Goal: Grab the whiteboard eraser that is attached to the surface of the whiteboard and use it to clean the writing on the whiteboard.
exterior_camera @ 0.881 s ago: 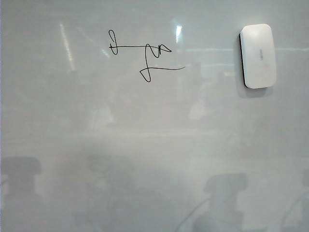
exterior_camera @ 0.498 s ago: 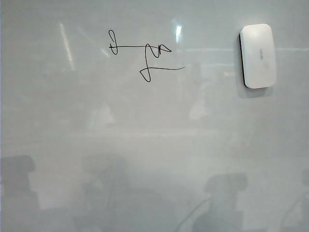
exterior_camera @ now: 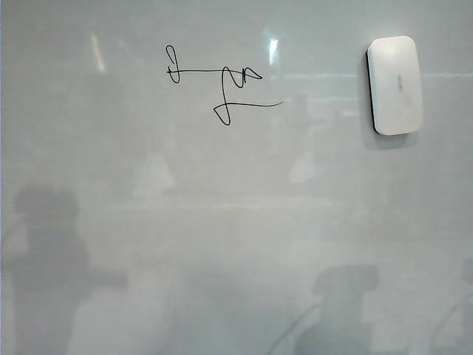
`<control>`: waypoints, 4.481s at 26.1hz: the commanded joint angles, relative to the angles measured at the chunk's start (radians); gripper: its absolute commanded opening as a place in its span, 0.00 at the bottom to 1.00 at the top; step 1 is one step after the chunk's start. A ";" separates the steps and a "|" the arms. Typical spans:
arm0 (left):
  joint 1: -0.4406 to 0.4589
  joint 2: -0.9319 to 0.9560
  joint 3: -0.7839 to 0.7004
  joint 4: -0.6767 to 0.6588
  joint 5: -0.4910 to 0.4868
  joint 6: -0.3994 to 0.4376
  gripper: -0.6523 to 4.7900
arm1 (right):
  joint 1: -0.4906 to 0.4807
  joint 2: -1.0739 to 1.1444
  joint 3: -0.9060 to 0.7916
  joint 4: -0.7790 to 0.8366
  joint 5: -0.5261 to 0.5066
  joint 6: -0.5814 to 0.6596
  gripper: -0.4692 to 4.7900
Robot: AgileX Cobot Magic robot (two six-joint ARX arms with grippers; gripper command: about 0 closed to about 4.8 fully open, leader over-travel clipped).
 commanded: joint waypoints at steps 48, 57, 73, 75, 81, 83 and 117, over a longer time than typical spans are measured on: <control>-0.200 0.003 0.414 -0.506 0.181 0.090 0.11 | -0.001 -0.001 0.003 0.000 0.001 0.003 0.08; -0.200 0.003 0.414 -0.506 0.180 0.090 0.11 | -0.005 0.000 0.004 0.016 0.021 0.003 0.08; -0.200 0.003 0.414 -0.507 0.181 0.090 0.11 | -0.009 0.000 0.057 0.084 0.027 0.004 0.08; -0.200 0.003 0.414 -0.507 0.180 0.090 0.11 | -0.009 0.000 0.116 0.072 0.028 0.004 0.08; -0.200 0.003 0.414 -0.507 0.180 0.090 0.11 | -0.009 0.002 0.280 0.027 0.084 -0.078 0.08; -0.200 0.003 0.414 -0.507 0.180 0.090 0.11 | -0.009 0.000 0.313 0.022 0.084 -0.163 0.08; -0.200 0.003 0.414 -0.507 0.180 0.090 0.11 | -0.008 0.719 0.570 0.605 0.023 -0.179 0.19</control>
